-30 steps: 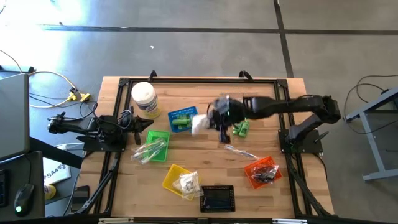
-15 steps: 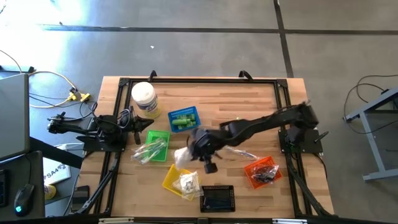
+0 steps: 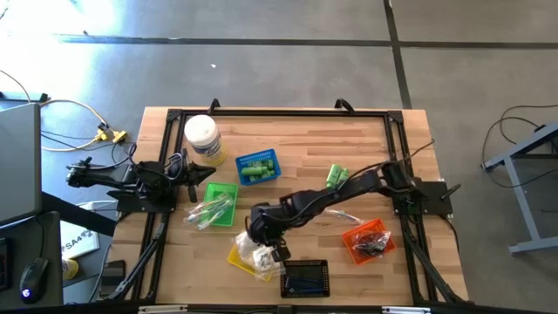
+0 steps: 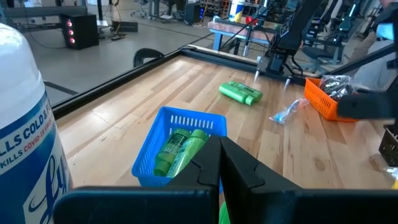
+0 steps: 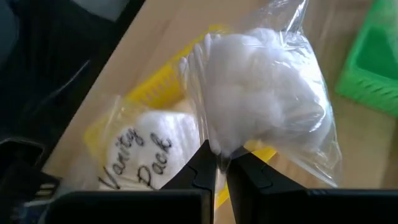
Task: Pick & Place Travel size toiletries
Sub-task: Put the white cotton pack into the yellow bin, then adjust the black bin
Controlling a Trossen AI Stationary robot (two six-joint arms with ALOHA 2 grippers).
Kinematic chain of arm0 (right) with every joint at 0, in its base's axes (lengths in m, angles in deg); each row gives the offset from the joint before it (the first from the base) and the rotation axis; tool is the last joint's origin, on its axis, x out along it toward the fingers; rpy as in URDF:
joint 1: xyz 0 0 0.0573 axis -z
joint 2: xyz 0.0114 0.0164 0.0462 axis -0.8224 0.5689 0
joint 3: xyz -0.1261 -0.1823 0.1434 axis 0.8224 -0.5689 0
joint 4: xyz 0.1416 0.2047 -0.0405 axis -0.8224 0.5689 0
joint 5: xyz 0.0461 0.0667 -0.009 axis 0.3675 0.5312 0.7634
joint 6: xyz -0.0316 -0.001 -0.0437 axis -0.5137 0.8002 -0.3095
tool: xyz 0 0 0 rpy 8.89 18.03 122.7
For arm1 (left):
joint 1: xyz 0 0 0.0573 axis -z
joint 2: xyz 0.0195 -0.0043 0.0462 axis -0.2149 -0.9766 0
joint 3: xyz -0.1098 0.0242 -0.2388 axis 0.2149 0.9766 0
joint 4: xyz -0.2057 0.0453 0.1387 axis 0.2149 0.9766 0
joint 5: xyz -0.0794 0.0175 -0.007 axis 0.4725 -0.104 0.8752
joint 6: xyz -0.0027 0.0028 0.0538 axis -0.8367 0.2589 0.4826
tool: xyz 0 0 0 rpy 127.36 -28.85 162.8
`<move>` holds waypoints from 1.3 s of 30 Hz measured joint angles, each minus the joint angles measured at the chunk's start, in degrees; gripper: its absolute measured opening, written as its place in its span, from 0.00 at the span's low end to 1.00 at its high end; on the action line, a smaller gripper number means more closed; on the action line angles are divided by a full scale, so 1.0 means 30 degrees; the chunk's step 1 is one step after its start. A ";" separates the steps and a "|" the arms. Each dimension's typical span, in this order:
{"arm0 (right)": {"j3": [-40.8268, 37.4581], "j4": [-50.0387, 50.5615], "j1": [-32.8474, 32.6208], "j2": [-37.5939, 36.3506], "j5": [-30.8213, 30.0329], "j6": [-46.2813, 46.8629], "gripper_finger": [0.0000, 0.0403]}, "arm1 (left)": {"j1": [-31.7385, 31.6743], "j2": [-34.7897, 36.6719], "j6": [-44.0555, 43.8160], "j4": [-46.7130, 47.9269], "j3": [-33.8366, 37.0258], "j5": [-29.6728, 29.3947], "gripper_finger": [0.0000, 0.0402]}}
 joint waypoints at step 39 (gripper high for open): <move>0.0037 0.4901 0.0481 -0.5347 -0.3649 -0.1119 0.37 | 0.0000 0.0000 0.0007 0.0113 0.0022 0.0000 0.00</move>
